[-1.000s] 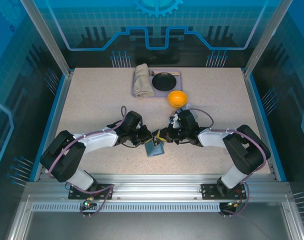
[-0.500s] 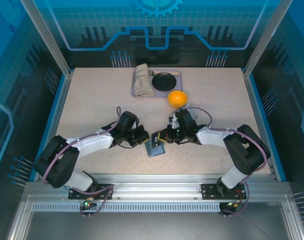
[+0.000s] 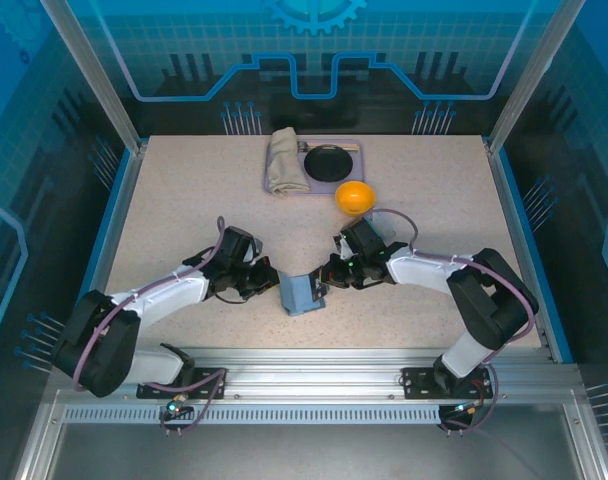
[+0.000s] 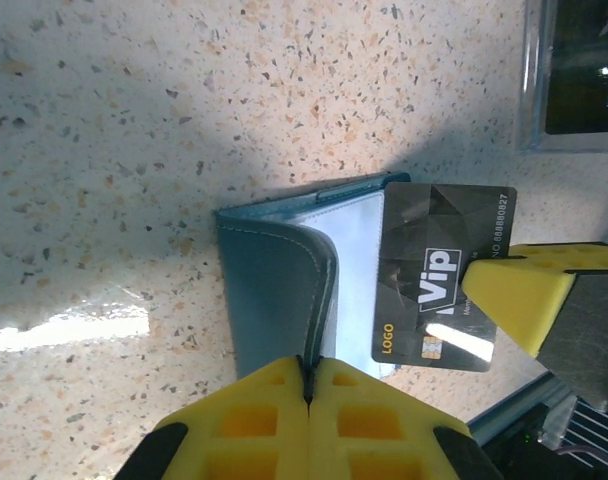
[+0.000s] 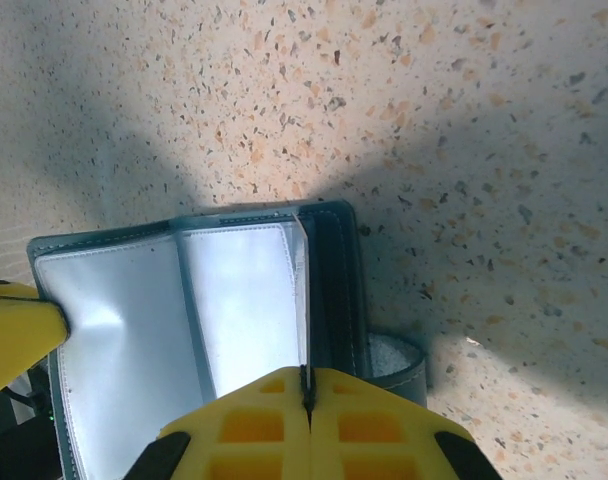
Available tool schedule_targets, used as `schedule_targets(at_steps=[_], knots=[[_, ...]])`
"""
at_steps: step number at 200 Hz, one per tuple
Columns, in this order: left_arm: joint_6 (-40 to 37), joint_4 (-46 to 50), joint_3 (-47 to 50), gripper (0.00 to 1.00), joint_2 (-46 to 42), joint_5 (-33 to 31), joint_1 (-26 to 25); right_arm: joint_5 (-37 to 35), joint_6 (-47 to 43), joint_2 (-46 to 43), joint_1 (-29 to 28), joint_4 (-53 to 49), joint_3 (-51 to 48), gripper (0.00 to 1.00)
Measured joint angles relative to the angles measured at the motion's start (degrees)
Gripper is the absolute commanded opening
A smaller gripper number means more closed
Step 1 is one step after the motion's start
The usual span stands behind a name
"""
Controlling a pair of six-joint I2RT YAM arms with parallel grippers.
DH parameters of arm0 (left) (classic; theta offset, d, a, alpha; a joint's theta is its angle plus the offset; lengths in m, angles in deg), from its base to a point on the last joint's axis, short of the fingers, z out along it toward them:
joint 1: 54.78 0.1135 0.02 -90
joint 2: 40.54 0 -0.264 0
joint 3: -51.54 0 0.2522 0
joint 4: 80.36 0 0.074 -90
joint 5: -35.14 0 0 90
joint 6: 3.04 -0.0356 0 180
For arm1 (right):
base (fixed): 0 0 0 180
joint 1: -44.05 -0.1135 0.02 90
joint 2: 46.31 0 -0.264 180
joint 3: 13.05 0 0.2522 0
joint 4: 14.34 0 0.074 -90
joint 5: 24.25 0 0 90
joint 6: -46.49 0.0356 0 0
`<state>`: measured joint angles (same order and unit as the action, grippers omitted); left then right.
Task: Put the credit cards into the card holder
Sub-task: Open the card holder at the bottom-center of the table, then insert the credit card into the card slot.
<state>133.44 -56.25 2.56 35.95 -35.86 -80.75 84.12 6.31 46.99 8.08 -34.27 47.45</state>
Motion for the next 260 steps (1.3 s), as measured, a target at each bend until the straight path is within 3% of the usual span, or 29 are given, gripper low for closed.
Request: schedule_targets(at_steps=[61,134,186,260], knots=[[-3.6,7.2,-1.9,0.00,1.6,-5.8,0.0,-1.5,-1.7,0.1,-0.5,-2.4,1.6,0.01],[-4.5,10.5,-1.9,0.33,5.5,-6.9,0.0,-1.7,-2.1,-0.5,-0.8,-3.2,1.8,0.02],[-4.2,10.1,-1.9,0.23,5.3,-5.6,0.0,-2.8,-2.2,-4.1,-1.5,-3.8,1.8,0.03],[-2.5,6.3,-2.2,0.25,7.5,-4.2,-0.7,-1.0,-1.0,-4.7,-4.4,1.9,1.7,0.03]])
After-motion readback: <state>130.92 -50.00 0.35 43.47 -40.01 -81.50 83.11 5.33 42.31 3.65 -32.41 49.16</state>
